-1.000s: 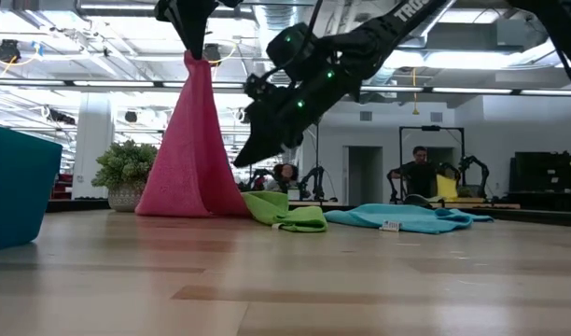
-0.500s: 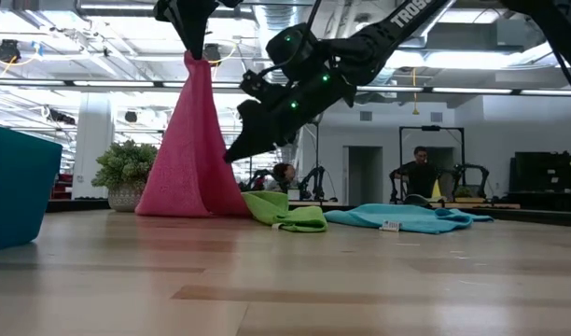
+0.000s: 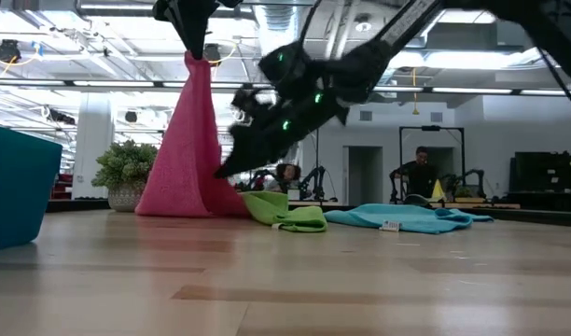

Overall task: Fold microfiber towels
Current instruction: Fold the pink microfiber towel

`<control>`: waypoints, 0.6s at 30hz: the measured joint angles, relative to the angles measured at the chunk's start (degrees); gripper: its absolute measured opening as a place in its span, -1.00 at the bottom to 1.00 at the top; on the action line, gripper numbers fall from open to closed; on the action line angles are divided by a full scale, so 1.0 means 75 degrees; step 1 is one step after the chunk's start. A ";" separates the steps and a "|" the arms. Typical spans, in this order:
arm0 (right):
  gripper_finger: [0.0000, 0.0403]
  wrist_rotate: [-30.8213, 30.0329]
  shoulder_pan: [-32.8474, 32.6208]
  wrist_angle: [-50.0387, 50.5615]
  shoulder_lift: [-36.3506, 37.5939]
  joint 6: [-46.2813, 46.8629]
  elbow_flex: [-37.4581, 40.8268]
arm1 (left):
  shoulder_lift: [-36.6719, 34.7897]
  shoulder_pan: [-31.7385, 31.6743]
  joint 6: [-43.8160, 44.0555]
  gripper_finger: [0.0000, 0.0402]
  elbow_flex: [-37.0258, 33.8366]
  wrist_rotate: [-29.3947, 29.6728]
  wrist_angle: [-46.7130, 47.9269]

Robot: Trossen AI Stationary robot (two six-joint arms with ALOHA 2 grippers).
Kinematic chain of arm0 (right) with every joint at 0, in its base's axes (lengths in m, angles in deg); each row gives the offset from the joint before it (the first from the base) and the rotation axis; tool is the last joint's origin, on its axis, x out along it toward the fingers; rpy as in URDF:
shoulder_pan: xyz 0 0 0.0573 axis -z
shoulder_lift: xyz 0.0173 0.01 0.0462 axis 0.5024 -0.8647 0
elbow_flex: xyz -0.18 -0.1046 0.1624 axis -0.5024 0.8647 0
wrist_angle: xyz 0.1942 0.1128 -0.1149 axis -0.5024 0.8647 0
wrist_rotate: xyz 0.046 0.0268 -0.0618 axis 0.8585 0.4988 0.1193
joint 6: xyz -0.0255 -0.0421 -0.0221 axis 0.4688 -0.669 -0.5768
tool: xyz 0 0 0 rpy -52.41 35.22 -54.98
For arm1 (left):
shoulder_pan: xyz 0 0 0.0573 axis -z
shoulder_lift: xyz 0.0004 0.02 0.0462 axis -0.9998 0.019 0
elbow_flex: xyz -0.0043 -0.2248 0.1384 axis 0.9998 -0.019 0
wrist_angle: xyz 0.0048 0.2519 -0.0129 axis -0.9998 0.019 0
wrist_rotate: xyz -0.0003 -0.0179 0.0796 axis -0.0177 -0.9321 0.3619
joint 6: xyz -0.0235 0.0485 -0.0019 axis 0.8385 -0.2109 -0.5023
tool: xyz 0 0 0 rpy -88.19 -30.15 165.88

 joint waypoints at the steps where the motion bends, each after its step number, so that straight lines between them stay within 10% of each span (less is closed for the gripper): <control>1: -0.41 -0.0011 0.0000 0.0207 -0.0065 -0.0045 0.0055 | 0.0003 0.0000 0.0002 -1.00 -0.0003 -0.0006 -0.0003; 18: -0.97 -0.0587 0.0333 0.1510 0.1328 -0.0193 0.0026 | 0.0001 0.0000 -0.0056 -1.00 -0.0005 -0.0205 0.0002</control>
